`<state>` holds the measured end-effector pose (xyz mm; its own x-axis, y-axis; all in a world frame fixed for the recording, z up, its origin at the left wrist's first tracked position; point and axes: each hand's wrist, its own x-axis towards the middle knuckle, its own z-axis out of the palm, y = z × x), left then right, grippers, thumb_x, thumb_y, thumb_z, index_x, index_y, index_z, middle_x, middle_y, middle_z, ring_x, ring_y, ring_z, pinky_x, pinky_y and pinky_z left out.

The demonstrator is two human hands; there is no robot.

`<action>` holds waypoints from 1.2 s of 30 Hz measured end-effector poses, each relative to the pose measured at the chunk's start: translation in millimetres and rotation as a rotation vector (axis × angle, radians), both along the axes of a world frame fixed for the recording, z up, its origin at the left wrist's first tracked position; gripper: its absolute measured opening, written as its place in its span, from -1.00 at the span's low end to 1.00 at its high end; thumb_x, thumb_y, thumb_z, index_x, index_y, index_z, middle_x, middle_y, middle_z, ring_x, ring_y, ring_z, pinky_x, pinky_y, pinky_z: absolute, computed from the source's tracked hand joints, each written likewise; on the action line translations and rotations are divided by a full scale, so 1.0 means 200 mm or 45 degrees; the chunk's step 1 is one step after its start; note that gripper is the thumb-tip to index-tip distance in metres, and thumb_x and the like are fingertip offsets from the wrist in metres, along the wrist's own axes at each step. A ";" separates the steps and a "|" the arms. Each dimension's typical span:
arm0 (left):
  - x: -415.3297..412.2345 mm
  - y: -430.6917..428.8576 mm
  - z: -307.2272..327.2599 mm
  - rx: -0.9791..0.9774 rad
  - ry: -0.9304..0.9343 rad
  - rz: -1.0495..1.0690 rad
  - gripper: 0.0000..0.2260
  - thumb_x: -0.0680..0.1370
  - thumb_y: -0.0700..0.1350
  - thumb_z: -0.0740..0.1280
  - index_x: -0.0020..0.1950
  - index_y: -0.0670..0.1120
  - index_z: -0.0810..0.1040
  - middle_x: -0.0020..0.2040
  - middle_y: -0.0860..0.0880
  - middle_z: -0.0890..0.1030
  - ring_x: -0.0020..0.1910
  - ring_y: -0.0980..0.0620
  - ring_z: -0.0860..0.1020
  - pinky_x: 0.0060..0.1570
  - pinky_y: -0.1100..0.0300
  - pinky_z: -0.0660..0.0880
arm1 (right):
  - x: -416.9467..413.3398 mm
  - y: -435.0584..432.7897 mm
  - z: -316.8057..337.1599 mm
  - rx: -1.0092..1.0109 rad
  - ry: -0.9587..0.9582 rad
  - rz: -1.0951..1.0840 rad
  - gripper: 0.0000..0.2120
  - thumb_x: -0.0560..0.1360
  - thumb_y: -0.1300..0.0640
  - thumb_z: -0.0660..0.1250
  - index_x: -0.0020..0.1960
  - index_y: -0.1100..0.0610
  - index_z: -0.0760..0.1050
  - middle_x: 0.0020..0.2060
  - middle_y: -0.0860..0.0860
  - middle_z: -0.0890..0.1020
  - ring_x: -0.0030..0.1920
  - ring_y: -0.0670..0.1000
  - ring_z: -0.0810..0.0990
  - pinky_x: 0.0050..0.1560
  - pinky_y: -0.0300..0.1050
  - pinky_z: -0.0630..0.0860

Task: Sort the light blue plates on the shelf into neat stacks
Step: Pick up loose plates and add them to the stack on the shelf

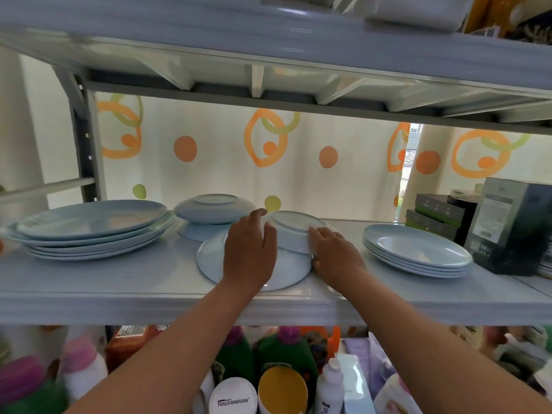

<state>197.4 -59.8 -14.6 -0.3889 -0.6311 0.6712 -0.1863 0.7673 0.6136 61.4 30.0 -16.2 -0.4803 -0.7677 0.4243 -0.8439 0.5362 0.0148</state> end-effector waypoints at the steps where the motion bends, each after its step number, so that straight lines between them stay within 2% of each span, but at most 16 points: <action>1: 0.00 -0.01 0.00 -0.005 0.004 0.001 -0.68 0.59 -0.07 0.08 0.32 -0.07 0.39 0.27 -0.10 0.51 0.26 -0.06 0.41 0.30 0.07 0.28 | 0.01 -0.01 0.00 0.008 0.032 -0.025 -0.40 0.52 0.25 0.16 0.52 0.15 0.06 0.40 0.11 0.34 0.34 0.16 0.38 0.28 0.01 0.39; 6: 0.01 -0.03 0.00 -0.015 0.033 -0.010 -0.68 0.59 -0.05 0.08 0.30 -0.06 0.41 0.24 -0.08 0.52 0.24 -0.04 0.42 0.28 0.07 0.31 | 0.00 -0.03 0.04 0.081 0.183 -0.101 -0.46 0.51 0.25 0.20 0.47 0.16 0.15 0.38 0.13 0.33 0.27 0.17 0.44 0.17 0.00 0.44; 8: 0.01 -0.05 0.00 -0.027 0.037 -0.006 -0.68 0.58 -0.04 0.07 0.29 -0.05 0.41 0.23 -0.09 0.52 0.24 -0.06 0.42 0.27 0.07 0.30 | 0.00 -0.04 0.04 0.111 0.303 -0.149 -0.59 0.51 0.26 0.18 0.36 0.19 0.30 0.26 0.14 0.46 0.18 0.18 0.51 0.12 -0.03 0.44; 11: 0.01 -0.07 -0.01 -0.014 0.030 0.004 -0.69 0.59 -0.07 0.08 0.29 -0.06 0.40 0.24 -0.09 0.51 0.25 -0.06 0.41 0.26 0.08 0.29 | 0.01 -0.04 0.04 0.084 0.338 -0.192 -0.75 0.50 0.29 0.17 0.16 0.20 0.45 0.05 0.13 0.61 0.06 0.16 0.61 0.01 -0.09 0.48; 12: 0.00 -0.07 -0.01 -0.010 0.036 0.007 -0.69 0.59 -0.07 0.09 0.29 -0.06 0.40 0.24 -0.09 0.52 0.25 -0.06 0.41 0.26 0.08 0.29 | 0.02 -0.04 0.03 0.044 0.381 -0.185 -0.80 0.44 0.29 0.27 0.06 0.22 0.51 -0.06 0.14 0.65 -0.05 0.16 0.65 -0.08 -0.12 0.52; 13: 0.00 -0.07 -0.01 -0.008 0.044 0.007 -0.70 0.59 -0.07 0.09 0.29 -0.06 0.40 0.24 -0.09 0.52 0.25 -0.06 0.41 0.27 0.07 0.30 | 0.02 -0.04 0.03 0.030 0.421 -0.164 -0.83 0.31 0.28 0.42 -0.10 0.22 0.56 -0.24 0.13 0.67 -0.24 0.13 0.68 -0.26 -0.16 0.54; 14: 0.00 -0.06 -0.01 -0.006 0.052 0.005 -0.70 0.59 -0.07 0.09 0.29 -0.06 0.40 0.24 -0.09 0.52 0.25 -0.06 0.41 0.27 0.07 0.30 | 0.02 -0.04 0.03 0.009 0.468 -0.153 -0.78 0.10 0.29 0.54 -0.30 0.21 0.57 -0.45 0.10 0.63 -0.46 0.09 0.64 -0.47 -0.23 0.49; 15: 0.00 -0.06 -0.02 -0.004 0.058 0.002 -0.70 0.59 -0.07 0.09 0.29 -0.06 0.40 0.24 -0.08 0.52 0.25 -0.05 0.41 0.27 0.06 0.30 | 0.01 -0.04 0.02 0.003 0.505 -0.131 -0.72 -0.08 0.32 0.57 -0.45 0.21 0.53 -0.60 0.09 0.55 -0.62 0.06 0.56 -0.61 -0.27 0.41; 16: -0.01 -0.06 -0.02 -0.002 0.064 0.000 -0.70 0.59 -0.06 0.09 0.29 -0.05 0.40 0.24 -0.08 0.52 0.25 -0.05 0.41 0.28 0.06 0.31 | 0.00 -0.03 0.01 -0.026 0.512 -0.124 -0.69 -0.17 0.35 0.56 -0.51 0.22 0.50 -0.67 0.08 0.50 -0.68 0.05 0.51 -0.67 -0.29 0.35; 18: -0.01 -0.04 -0.02 -0.008 0.075 -0.005 -0.70 0.59 -0.06 0.09 0.30 -0.04 0.40 0.25 -0.06 0.51 0.26 -0.04 0.41 0.28 0.07 0.31 | -0.02 -0.01 0.00 -0.027 0.571 -0.163 -0.71 -0.17 0.38 0.52 -0.49 0.27 0.53 -0.68 0.08 0.49 -0.70 0.04 0.48 -0.68 -0.30 0.34; 21: -0.02 -0.03 -0.01 -0.036 0.102 -0.010 -0.70 0.59 -0.07 0.10 0.31 -0.04 0.39 0.26 -0.05 0.51 0.27 -0.02 0.40 0.28 0.11 0.30 | -0.03 0.04 0.02 -0.059 0.674 -0.197 -0.70 -0.08 0.35 0.47 -0.34 0.27 0.61 -0.64 0.05 0.51 -0.67 0.03 0.50 -0.63 -0.30 0.37; 26: -0.04 0.00 0.01 -0.088 0.198 0.019 -0.68 0.59 -0.07 0.08 0.32 -0.07 0.39 0.27 -0.06 0.49 0.29 -0.01 0.38 0.26 0.20 0.25 | -0.04 0.09 0.06 -0.152 0.692 -0.164 -0.62 0.02 0.33 0.57 -0.17 0.30 0.62 -0.53 0.09 0.58 -0.59 0.07 0.56 -0.55 -0.22 0.47; 29: -0.05 0.02 0.02 -0.137 0.281 0.030 -0.64 0.57 -0.05 0.07 0.35 -0.04 0.33 0.34 -0.05 0.43 0.34 0.01 0.34 0.33 0.12 0.28 | -0.02 0.08 0.09 -0.197 0.682 -0.181 -0.63 0.01 0.30 0.57 -0.21 0.25 0.60 -0.56 0.04 0.55 -0.60 0.04 0.54 -0.56 -0.26 0.42; 33: -0.05 0.03 0.02 -0.192 0.321 0.054 -0.63 0.58 -0.06 0.09 0.39 0.01 0.26 0.42 -0.03 0.34 0.40 0.05 0.27 0.35 0.20 0.21 | 0.01 0.08 0.12 -0.269 0.603 -0.203 -0.65 0.00 0.27 0.60 -0.28 0.19 0.55 -0.61 -0.01 0.51 -0.65 0.01 0.49 -0.60 -0.29 0.36; 36: -0.04 0.03 0.02 -0.170 0.301 0.075 -0.62 0.59 -0.06 0.12 0.41 0.00 0.25 0.43 -0.04 0.32 0.41 0.03 0.26 0.36 0.15 0.23 | 0.02 0.09 0.13 -0.330 0.495 -0.185 -0.69 0.06 0.30 0.58 -0.29 0.19 0.52 -0.62 0.02 0.50 -0.66 0.04 0.48 -0.62 -0.28 0.31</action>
